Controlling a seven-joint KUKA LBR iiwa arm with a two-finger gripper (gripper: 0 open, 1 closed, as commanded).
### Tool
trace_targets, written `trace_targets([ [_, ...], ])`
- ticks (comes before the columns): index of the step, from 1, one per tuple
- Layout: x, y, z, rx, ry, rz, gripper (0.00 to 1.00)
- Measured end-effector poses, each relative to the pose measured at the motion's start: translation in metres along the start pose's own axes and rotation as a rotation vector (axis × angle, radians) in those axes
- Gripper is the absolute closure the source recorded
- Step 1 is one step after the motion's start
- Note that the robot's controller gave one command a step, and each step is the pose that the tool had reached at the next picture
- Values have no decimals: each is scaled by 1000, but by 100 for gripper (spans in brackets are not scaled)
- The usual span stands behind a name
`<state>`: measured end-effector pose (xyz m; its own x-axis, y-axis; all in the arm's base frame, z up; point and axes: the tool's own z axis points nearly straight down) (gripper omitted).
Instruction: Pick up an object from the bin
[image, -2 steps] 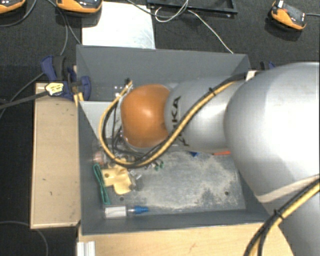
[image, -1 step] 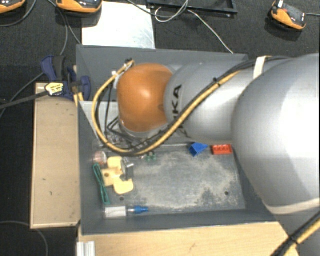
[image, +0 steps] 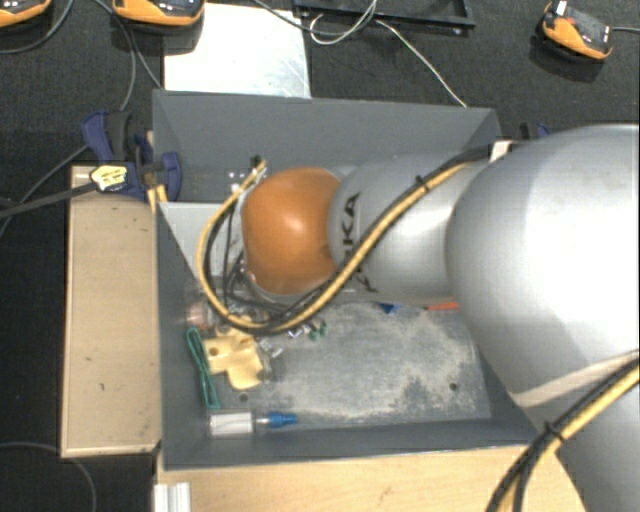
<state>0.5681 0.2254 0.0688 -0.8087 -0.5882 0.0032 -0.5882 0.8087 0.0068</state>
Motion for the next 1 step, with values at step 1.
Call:
trace_targets([
  [1, -6, 7, -2, 22, -4, -156, 0],
])
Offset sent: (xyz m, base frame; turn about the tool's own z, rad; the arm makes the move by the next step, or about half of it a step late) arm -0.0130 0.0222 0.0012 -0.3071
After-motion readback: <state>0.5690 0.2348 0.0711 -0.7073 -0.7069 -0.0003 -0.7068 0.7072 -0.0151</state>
